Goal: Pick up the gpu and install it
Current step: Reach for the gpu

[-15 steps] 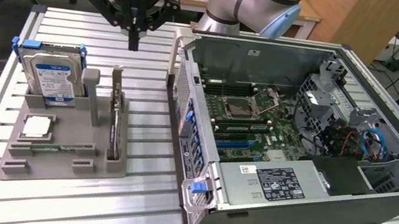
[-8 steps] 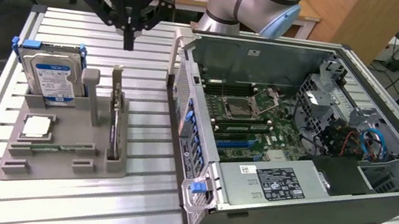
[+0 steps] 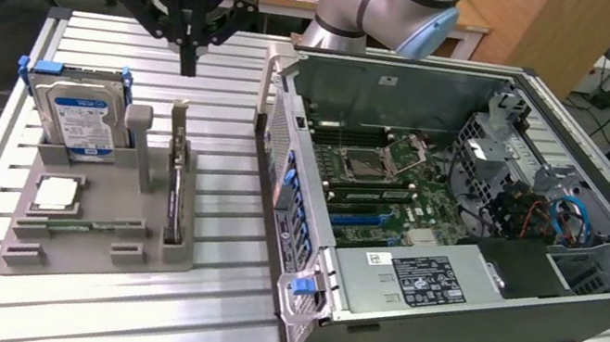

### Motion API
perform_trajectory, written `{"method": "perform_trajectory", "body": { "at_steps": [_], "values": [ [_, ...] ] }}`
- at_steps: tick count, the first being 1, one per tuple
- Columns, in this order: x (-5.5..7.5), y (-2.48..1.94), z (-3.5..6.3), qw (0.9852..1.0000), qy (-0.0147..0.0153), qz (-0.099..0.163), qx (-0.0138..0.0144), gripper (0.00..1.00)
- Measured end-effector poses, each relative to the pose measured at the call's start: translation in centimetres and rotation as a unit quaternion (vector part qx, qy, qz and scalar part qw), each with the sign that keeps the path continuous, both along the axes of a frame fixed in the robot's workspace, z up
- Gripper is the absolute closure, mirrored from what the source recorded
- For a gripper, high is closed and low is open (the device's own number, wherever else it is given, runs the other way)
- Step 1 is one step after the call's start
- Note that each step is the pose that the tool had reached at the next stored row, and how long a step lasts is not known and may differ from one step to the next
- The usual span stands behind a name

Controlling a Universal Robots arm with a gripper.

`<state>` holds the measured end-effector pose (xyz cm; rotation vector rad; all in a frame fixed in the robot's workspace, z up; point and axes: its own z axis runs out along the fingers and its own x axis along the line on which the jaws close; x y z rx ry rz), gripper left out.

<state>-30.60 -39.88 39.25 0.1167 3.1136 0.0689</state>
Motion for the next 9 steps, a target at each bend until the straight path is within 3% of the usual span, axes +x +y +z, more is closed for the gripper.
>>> {"method": "perform_trajectory", "body": {
  "at_steps": [9],
  "values": [
    [-0.93,0.0,0.0,1.0,0.0,0.0,0.0,0.89]
  ]
}}
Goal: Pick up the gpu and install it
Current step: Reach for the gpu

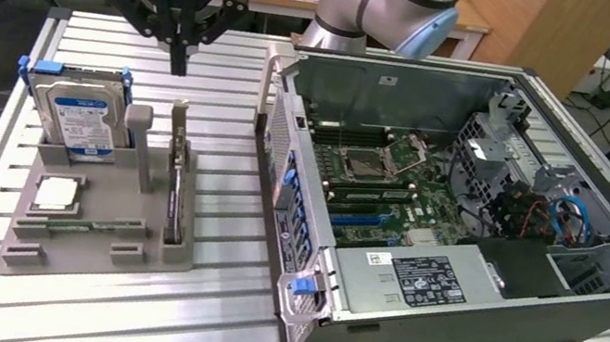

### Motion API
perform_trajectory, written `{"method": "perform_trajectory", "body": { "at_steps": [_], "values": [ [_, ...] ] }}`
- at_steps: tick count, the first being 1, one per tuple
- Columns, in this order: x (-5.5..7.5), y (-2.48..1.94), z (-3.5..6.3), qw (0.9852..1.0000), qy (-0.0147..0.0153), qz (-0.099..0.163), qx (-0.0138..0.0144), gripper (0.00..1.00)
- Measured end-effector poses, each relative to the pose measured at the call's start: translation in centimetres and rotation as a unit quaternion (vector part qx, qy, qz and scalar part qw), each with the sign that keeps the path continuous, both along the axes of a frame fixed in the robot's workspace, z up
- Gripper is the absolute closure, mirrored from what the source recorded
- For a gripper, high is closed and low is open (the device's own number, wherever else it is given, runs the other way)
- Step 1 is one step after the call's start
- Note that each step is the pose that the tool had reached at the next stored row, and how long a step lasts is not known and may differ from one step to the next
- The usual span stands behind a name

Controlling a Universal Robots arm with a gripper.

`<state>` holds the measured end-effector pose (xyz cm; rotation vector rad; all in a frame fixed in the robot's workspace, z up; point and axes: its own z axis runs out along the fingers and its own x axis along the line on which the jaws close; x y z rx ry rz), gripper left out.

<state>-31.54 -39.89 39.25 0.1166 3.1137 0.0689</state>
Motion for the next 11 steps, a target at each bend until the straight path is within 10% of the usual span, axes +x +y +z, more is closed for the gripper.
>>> {"method": "perform_trajectory", "body": {
  "at_steps": [11],
  "values": [
    [-0.96,0.0,0.0,1.0,0.0,0.0,0.0,0.89]
  ]
}}
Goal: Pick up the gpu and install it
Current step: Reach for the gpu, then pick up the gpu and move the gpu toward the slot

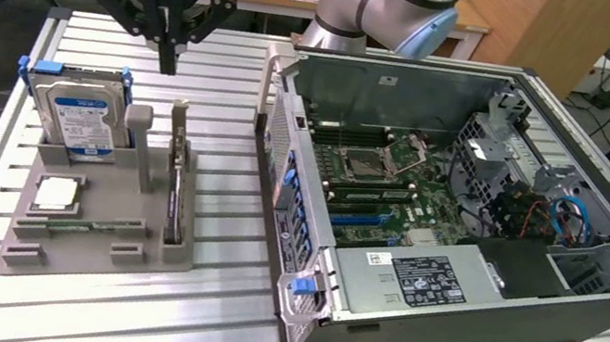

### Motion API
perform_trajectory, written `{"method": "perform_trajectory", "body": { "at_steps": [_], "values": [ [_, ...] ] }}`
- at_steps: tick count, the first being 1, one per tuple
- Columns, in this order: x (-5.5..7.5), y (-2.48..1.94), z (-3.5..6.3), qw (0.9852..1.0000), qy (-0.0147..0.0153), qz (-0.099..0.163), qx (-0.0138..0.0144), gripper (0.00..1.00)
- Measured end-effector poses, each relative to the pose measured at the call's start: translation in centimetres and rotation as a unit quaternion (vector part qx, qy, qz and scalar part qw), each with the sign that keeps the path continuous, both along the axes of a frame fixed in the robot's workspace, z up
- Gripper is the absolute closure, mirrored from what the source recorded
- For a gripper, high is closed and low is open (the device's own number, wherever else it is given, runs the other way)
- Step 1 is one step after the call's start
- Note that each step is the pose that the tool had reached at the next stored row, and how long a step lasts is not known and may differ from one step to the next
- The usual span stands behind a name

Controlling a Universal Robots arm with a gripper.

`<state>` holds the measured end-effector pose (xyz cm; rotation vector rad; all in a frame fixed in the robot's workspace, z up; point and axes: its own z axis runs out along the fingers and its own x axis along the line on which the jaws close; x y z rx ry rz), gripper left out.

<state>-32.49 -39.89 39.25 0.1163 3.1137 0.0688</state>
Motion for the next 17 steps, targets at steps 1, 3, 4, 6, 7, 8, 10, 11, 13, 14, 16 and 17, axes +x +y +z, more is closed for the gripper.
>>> {"method": "perform_trajectory", "body": {
  "at_steps": [1,3,4,6,7,8,10,11,13,14,16,17],
  "values": [
    [0.0,0.0,0.0,1.0,0.0,0.0,0.0,0.89],
    [-0.01,0.0,0.0,1.0,0.0,0.0,0.0,0.89],
    [-0.01,-0.02,0.0,1.0,0.0,0.0,0.0,0.89],
    [0.13,-0.12,0.0,1.0,0.0005,0.0,0.0,0.89],
    [0.23,-0.19,0.0,1.0,0.0008,-0.001,0.0,0.89],
    [0.34,-0.25,0.0,1.0,0.001,-0.001,0.0,0.89],
    [0.55,-0.39,0.0,1.0,0.0015,-0.001,0.0,0.89],
    [0.63,-0.45,0.0,1.0,0.0016,-0.001,0.0,0.89],
    [0.66,-0.46,0.0,1.0,0.0017,-0.002,0.0,0.89],
    [0.66,-0.46,0.0,1.0,0.0017,-0.002,0.0,0.89],
    [0.66,-0.47,0.0,1.0,0.0017,-0.002,-0.0001,0.89],
    [0.66,-0.47,0.0,1.0,0.0017,-0.002,-0.0001,0.89]
  ]
}}
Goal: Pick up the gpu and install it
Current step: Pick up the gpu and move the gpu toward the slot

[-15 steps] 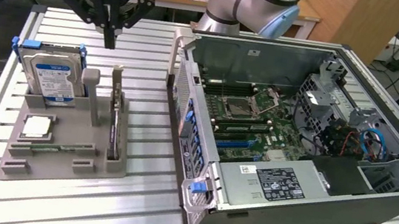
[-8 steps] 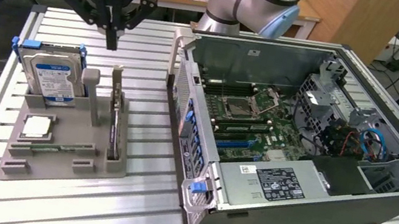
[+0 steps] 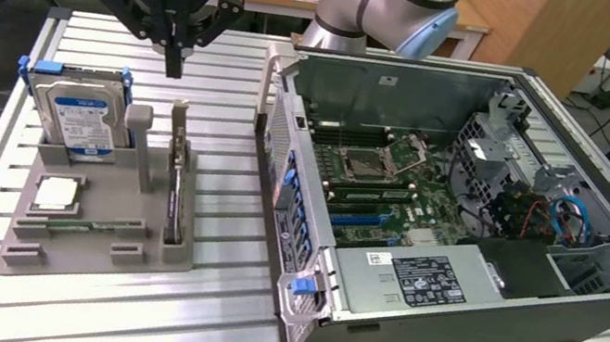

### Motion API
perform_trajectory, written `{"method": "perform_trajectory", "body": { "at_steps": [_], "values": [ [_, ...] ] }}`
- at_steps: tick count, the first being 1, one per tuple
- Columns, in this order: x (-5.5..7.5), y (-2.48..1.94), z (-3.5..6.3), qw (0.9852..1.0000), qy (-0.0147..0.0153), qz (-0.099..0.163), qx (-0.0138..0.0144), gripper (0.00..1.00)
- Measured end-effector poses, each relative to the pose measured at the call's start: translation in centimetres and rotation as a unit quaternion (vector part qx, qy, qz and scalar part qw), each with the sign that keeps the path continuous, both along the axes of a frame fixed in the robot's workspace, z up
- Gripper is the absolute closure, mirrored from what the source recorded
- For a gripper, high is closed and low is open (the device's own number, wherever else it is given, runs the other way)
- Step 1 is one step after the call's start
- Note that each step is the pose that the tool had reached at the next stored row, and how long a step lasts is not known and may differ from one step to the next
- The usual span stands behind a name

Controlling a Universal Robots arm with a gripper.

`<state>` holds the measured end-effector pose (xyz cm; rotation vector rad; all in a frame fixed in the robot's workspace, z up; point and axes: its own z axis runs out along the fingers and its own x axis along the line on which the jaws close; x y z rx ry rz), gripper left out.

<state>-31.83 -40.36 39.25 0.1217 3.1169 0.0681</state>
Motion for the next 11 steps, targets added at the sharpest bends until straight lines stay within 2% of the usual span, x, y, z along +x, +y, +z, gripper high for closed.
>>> {"method": "perform_trajectory", "body": {
  "at_steps": [11],
  "values": [
    [0.0,-0.29,-0.01,1.0,0.0,0.0,0.0,0.89]
  ]
}}
